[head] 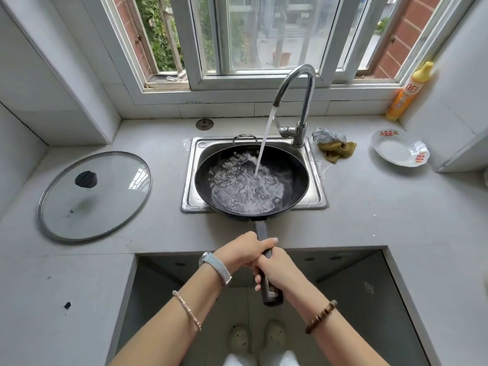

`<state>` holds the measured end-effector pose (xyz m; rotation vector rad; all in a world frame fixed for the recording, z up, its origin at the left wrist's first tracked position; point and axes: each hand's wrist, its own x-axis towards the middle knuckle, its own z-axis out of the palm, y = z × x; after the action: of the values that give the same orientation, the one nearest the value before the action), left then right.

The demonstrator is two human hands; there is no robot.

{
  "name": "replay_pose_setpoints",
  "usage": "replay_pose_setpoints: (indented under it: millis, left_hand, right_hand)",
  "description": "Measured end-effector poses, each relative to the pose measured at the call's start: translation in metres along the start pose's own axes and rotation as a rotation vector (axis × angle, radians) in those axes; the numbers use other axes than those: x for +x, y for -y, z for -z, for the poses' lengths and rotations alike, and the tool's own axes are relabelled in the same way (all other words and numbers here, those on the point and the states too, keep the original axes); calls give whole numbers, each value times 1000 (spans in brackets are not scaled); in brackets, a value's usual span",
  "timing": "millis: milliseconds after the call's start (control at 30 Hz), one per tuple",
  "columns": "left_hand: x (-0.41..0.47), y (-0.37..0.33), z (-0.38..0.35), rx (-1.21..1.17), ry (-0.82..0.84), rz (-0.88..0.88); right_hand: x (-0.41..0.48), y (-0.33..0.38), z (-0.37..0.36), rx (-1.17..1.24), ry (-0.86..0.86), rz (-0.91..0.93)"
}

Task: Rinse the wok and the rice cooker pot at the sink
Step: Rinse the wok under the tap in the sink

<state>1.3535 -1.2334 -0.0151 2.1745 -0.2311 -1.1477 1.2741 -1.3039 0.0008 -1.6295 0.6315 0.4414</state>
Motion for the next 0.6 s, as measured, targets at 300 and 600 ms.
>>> replay_pose_setpoints:
  millis: [300,600]
  left_hand:
    - [4,-2,1,-29,13,14]
    - [23,8,-20,-780,272,136]
  right_hand:
    - [2,2,4,104,14,-28]
    - [5,-11,4,337,-48,-71]
